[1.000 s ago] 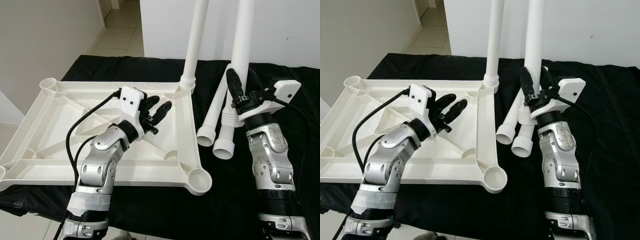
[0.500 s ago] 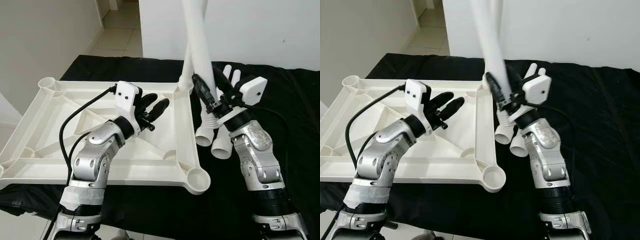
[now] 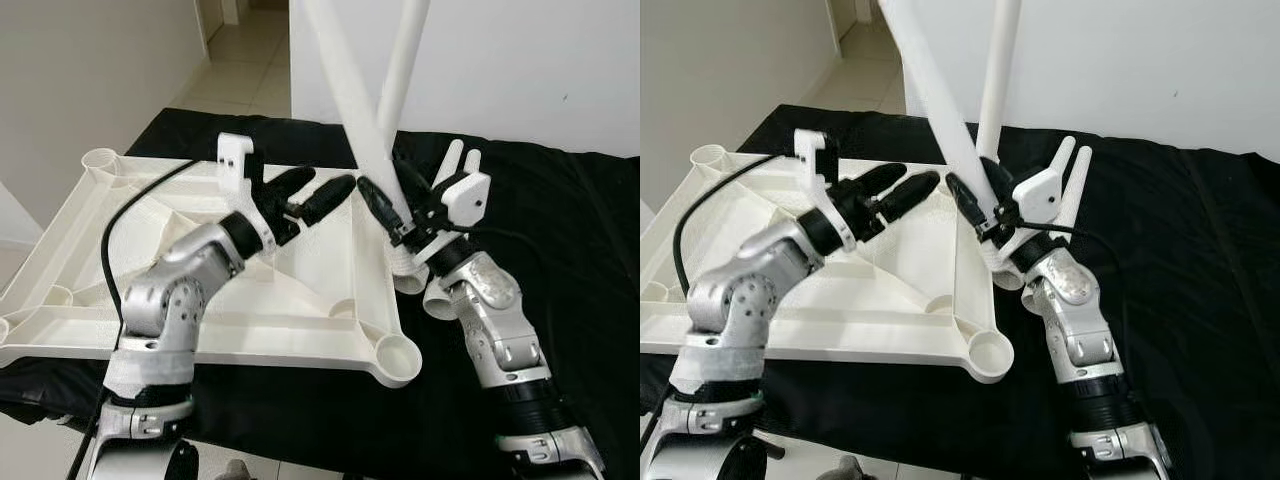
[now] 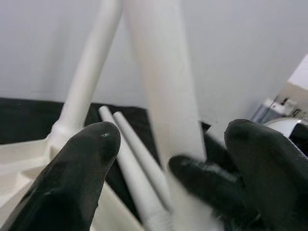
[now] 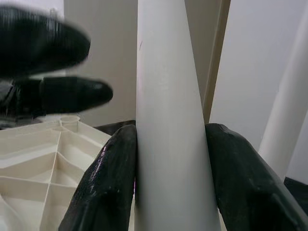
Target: Building children table
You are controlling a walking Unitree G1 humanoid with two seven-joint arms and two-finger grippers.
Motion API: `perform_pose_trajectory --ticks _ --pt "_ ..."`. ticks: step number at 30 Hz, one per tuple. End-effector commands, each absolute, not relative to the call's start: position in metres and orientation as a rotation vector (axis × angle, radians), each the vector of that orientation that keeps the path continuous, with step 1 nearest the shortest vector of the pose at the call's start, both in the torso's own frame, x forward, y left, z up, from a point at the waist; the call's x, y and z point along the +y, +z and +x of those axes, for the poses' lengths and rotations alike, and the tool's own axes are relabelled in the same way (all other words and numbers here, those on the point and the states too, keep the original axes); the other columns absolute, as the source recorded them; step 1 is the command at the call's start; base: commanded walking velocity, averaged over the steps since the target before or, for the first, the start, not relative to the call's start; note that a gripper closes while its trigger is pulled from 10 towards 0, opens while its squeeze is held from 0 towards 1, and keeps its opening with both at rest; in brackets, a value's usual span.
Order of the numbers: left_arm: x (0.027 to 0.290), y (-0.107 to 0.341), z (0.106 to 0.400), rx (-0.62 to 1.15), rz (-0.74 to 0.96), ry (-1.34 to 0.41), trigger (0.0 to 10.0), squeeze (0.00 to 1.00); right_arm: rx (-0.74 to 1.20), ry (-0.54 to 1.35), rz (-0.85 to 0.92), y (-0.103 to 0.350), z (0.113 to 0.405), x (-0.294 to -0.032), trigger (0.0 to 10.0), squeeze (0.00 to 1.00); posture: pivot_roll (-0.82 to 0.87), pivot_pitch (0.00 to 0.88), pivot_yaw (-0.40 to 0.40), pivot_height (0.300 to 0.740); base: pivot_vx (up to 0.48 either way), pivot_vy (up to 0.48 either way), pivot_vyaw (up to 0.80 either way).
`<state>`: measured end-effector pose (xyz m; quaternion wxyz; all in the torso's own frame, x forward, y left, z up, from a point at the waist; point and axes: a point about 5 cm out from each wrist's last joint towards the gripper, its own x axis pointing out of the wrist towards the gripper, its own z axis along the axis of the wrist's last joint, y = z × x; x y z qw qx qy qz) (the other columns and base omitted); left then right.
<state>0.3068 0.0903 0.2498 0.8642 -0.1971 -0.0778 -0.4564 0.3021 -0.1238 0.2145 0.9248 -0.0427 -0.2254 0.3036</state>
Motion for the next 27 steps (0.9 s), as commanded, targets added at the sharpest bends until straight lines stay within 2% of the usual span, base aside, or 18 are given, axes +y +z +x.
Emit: perform_pose_trajectory --ticks 1,6,16,27 --pt "0.084 0.256 0.295 -0.205 -0.444 -1.214 10.0 0.00 -0.475 0.634 -0.095 0.215 0.301 -0.122 10.0 0.00 0.00 0.000 -0.013 0.740 0.000 0.000 0.00" --pt "0.082 0.264 0.301 -0.205 -0.511 -1.251 10.0 0.00 -0.463 0.651 -0.094 0.211 0.301 -0.119 10.0 0.00 0.00 0.000 -0.004 0.740 0.000 0.000 0.00" --pt "0.077 0.267 0.311 -0.165 -0.519 -1.228 10.0 0.00 -0.462 0.711 -0.110 0.208 0.296 -0.112 10.0 0.00 -0.01 0.000 0.004 0.740 0.000 0.000 0.00" --pt "0.088 0.280 0.334 -0.160 -0.525 -1.118 10.0 0.00 -0.444 0.736 -0.130 0.201 0.291 -0.110 10.0 0.00 -0.01 0.000 0.008 0.740 0.000 0.000 0.00"
